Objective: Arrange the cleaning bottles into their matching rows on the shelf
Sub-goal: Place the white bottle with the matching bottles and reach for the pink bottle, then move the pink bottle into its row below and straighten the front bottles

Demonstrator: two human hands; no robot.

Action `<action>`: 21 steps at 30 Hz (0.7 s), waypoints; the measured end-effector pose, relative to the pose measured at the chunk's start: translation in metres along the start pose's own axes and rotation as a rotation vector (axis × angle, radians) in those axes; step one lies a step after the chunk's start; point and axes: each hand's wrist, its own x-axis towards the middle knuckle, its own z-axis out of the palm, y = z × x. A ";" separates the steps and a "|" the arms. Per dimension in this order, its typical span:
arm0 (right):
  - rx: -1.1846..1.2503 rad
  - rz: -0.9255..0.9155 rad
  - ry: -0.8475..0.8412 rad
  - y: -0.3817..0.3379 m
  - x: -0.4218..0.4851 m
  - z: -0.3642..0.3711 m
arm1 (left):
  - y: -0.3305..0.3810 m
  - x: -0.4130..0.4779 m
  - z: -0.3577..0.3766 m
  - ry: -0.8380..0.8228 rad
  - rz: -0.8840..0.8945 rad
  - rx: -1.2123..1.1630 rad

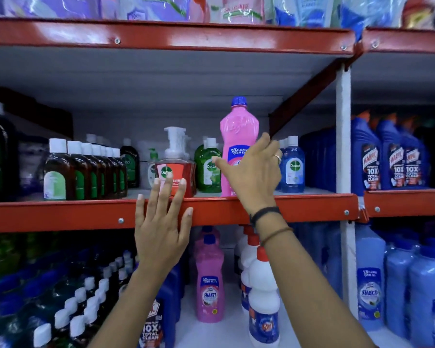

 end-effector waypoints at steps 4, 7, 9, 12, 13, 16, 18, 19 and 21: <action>-0.085 0.019 -0.019 -0.004 0.008 -0.001 | -0.001 0.000 0.001 0.004 0.010 -0.019; 0.039 0.027 -0.013 0.005 0.009 -0.010 | -0.001 -0.001 0.000 0.011 0.011 -0.026; 0.191 0.055 0.033 0.011 0.004 -0.020 | 0.000 0.000 0.000 0.013 0.005 -0.033; 0.364 0.057 0.152 0.017 -0.006 -0.040 | -0.001 0.000 0.000 0.010 0.006 -0.036; 0.399 0.044 0.196 0.019 -0.010 -0.047 | -0.001 0.000 0.001 0.012 0.008 -0.031; 0.463 0.034 0.227 0.023 -0.022 -0.067 | -0.002 -0.001 0.003 0.026 0.023 -0.013; 0.472 0.038 0.182 0.027 -0.035 -0.075 | -0.003 -0.001 0.004 0.034 0.039 -0.002; 0.478 0.038 0.159 0.030 -0.045 -0.077 | -0.003 -0.002 0.004 0.039 0.046 0.004; 0.482 0.039 0.115 0.036 -0.068 -0.075 | -0.004 -0.002 0.005 0.050 0.058 0.012</action>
